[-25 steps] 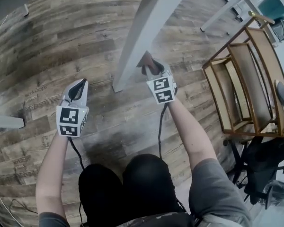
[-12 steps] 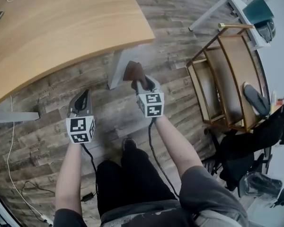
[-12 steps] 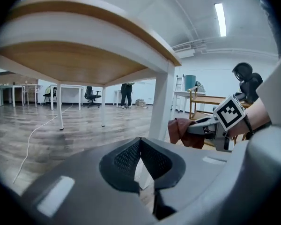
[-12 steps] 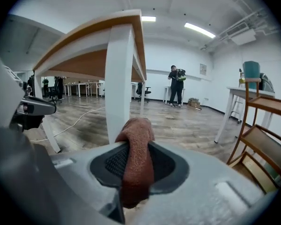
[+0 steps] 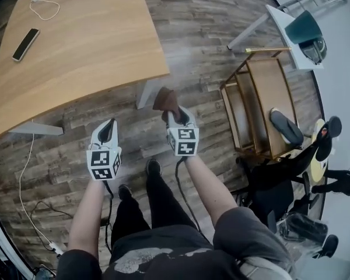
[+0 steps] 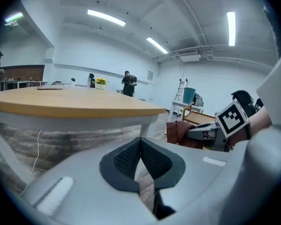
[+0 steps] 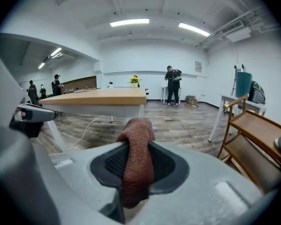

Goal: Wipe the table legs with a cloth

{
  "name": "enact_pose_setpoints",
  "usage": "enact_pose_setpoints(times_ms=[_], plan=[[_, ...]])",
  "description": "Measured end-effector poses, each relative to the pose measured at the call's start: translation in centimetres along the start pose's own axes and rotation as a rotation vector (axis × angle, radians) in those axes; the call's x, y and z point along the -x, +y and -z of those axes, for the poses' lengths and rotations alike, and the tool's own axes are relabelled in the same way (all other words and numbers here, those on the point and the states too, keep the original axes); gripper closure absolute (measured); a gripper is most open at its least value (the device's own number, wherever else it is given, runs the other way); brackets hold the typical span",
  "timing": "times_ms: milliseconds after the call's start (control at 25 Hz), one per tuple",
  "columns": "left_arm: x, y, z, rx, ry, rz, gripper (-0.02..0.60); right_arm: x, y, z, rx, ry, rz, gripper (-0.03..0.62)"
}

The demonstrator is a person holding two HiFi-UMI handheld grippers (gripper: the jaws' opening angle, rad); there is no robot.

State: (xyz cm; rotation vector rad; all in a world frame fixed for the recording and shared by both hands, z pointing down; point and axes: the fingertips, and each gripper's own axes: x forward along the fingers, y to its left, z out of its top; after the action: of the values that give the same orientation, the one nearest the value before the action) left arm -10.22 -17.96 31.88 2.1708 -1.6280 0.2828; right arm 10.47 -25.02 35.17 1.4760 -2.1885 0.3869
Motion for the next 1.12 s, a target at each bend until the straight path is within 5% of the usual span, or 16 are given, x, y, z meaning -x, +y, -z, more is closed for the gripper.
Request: enact_pose_setpoints(times_ms=[440,920,1120], plan=[[11.7,-2.6,-7.4,-0.012,-0.074,0.012,0.563,12.6,7.6,-6.3,-0.034,-0.091,-0.066,0.510],[17.7,-4.0,-3.8,0.015,-0.060,0.108,0.563,21.4,11.7,-3.1,-0.020,-0.084,-0.048,0.510],[19.1,-6.1,-2.9,-0.036,-0.038,0.120,0.563,23.8,11.0,-0.7,-0.085,-0.068,-0.031,0.510]])
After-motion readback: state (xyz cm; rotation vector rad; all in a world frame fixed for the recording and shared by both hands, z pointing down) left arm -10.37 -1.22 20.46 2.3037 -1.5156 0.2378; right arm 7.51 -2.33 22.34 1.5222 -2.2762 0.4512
